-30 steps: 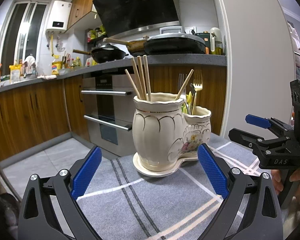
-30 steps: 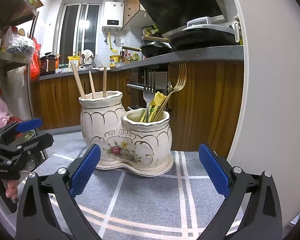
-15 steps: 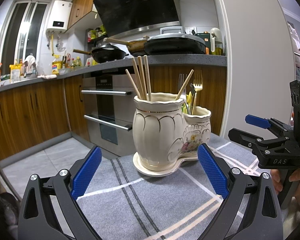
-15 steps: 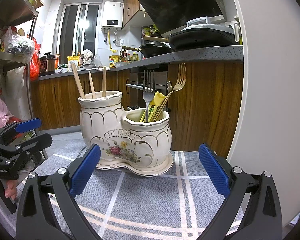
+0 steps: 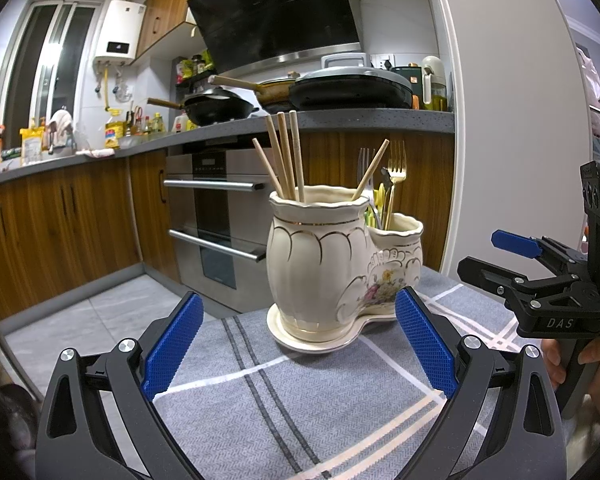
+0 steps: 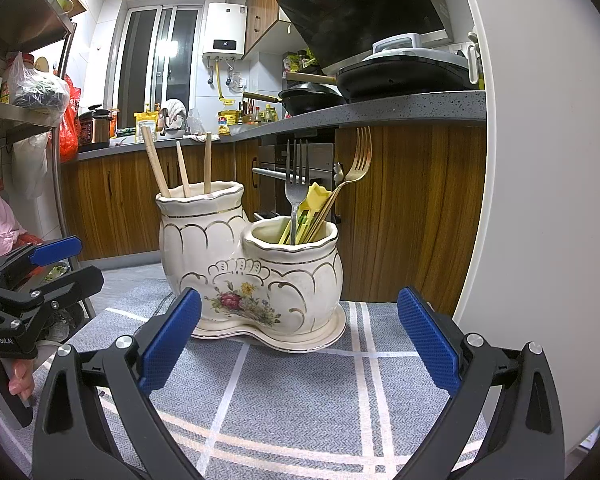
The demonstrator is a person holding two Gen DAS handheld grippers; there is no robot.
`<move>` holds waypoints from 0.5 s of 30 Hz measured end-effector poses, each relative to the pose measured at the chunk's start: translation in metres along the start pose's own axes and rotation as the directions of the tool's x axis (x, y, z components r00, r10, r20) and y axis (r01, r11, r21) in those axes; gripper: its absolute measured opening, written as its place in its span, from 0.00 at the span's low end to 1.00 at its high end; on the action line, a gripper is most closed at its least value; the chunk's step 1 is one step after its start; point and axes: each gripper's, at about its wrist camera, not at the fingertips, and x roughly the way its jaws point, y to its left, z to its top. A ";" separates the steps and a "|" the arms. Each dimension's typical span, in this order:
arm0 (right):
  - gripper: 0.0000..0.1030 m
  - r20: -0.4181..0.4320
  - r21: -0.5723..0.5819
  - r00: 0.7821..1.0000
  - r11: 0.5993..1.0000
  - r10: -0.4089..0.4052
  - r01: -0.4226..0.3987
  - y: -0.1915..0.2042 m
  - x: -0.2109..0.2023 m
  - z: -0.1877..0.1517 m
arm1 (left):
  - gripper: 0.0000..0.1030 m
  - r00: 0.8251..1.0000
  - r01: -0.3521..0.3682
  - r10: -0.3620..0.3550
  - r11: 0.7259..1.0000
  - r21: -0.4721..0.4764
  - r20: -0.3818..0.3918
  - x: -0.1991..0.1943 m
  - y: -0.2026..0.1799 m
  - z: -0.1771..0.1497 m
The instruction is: Organize utensils
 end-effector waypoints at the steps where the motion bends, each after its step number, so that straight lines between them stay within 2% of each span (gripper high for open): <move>1: 0.94 0.000 0.000 1.000 1.000 0.000 0.000 0.000 0.000 0.000 | 0.93 1.000 0.000 0.000 1.000 0.000 0.000 0.000 0.000 0.000; 15: 0.94 0.000 0.000 1.000 1.000 0.001 -0.001 0.000 0.000 0.000 | 0.94 1.000 -0.003 0.003 1.000 -0.002 0.000 0.000 0.002 0.000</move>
